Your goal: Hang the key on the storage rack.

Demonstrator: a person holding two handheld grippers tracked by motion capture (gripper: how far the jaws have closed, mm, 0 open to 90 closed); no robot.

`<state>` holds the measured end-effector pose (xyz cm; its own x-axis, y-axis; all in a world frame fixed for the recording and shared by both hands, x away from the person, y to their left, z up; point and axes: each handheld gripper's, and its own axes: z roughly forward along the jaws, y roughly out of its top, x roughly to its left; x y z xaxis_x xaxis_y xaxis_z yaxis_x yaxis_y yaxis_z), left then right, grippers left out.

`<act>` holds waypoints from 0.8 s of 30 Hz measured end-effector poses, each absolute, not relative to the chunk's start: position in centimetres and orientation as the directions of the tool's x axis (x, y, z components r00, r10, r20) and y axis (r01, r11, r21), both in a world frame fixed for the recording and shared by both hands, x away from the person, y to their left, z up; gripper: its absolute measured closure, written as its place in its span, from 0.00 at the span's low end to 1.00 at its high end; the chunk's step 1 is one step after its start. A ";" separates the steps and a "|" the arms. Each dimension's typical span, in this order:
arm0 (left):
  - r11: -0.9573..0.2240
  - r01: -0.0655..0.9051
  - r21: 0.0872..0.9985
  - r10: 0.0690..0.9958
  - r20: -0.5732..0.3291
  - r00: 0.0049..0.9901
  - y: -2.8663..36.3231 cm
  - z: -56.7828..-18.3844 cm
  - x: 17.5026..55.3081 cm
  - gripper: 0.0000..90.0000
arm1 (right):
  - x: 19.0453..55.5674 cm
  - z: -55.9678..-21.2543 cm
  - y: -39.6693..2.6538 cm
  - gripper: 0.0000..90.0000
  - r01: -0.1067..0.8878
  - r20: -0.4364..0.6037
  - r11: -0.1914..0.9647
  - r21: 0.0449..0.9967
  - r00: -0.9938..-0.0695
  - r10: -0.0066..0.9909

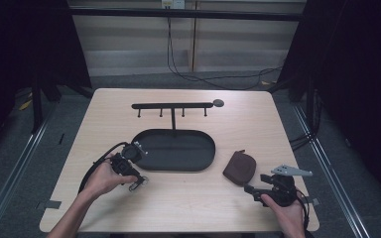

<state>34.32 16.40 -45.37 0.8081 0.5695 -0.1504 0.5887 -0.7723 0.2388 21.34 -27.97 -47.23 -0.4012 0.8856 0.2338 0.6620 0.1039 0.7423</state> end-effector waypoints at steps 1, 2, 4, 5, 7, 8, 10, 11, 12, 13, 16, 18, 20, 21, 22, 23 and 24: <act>-0.776 0.586 0.232 0.566 -0.154 0.810 16.3 -45.5 34.3 0.69 | 21.3 -47.2 -28.0 0.21 0.662 0.236 0.103 0.742 -0.402 0.885; -0.790 0.572 0.222 0.549 -0.158 0.821 16.1 -45.7 34.3 0.69 | 21.3 -47.2 -28.0 0.21 0.658 0.234 0.105 0.745 -0.405 0.884; -0.796 0.566 0.212 0.546 -0.151 0.824 15.9 -45.7 34.4 0.69 | 21.3 -47.2 -28.0 0.21 0.659 0.233 0.105 0.745 -0.405 0.884; -0.792 0.570 0.220 0.549 -0.151 0.822 15.8 -45.8 34.3 0.70 | 21.3 -47.2 -28.0 0.21 0.661 0.233 0.106 0.743 -0.404 0.885; -0.800 0.559 0.215 0.539 -0.149 0.829 15.5 -45.7 34.4 0.72 | 21.4 -47.3 -27.9 0.20 0.660 0.230 0.112 0.743 -0.409 0.883; -0.801 0.560 0.211 0.541 -0.145 0.828 15.4 -45.8 34.4 0.72 | 21.4 -47.3 -27.9 0.20 0.661 0.230 0.113 0.742 -0.409 0.883; -0.811 0.552 0.194 0.532 -0.149 0.833 15.2 -46.1 34.6 0.74 | 21.4 -47.3 -27.9 0.20 0.662 0.229 0.115 0.741 -0.410 0.883; -0.811 0.552 0.194 0.532 -0.149 0.833 15.2 -46.1 34.6 0.75 | 21.4 -47.3 -27.9 0.20 0.662 0.229 0.115 0.741 -0.410 0.883; -0.808 0.557 0.192 0.536 -0.150 0.831 15.2 -46.1 34.6 0.75 | 21.4 -47.3 -27.9 0.20 0.663 0.229 0.116 0.739 -0.410 0.883; -0.811 0.556 0.183 0.534 -0.157 0.831 15.3 -46.0 34.8 0.76 | 21.4 -47.3 -27.9 0.20 0.665 0.230 0.116 0.738 -0.409 0.883; -0.811 0.557 0.181 0.533 -0.164 0.830 15.3 -46.0 34.9 0.77 | 21.4 -47.3 -27.9 0.20 0.668 0.230 0.118 0.735 -0.409 0.883; -0.807 0.561 0.185 0.536 -0.169 0.827 15.2 -46.0 35.0 0.78 | 21.5 -47.4 -27.9 0.20 0.667 0.227 0.120 0.735 -0.410 0.883; -0.808 0.560 0.182 0.536 -0.168 0.828 15.1 -46.0 35.1 0.80 | 21.5 -47.4 -27.9 0.20 0.669 0.227 0.121 0.734 -0.409 0.884; -0.811 0.557 0.177 0.532 -0.170 0.829 15.1 -46.1 35.2 0.80 | 21.5 -47.4 -27.9 0.20 0.669 0.227 0.121 0.734 -0.409 0.884; -0.804 0.567 0.180 0.541 -0.174 0.823 15.0 -46.1 35.2 0.81 | 21.5 -47.4 -27.9 0.20 0.670 0.228 0.122 0.733 -0.409 0.884; -0.809 0.561 0.175 0.535 -0.176 0.827 15.0 -46.2 35.3 0.81 | 21.5 -47.4 -27.9 0.20 0.670 0.228 0.122 0.733 -0.409 0.884; -0.810 0.560 0.174 0.534 -0.177 0.827 14.9 -46.2 35.3 0.81 | 21.5 -47.4 -27.8 0.21 0.671 0.229 0.124 0.731 -0.413 0.882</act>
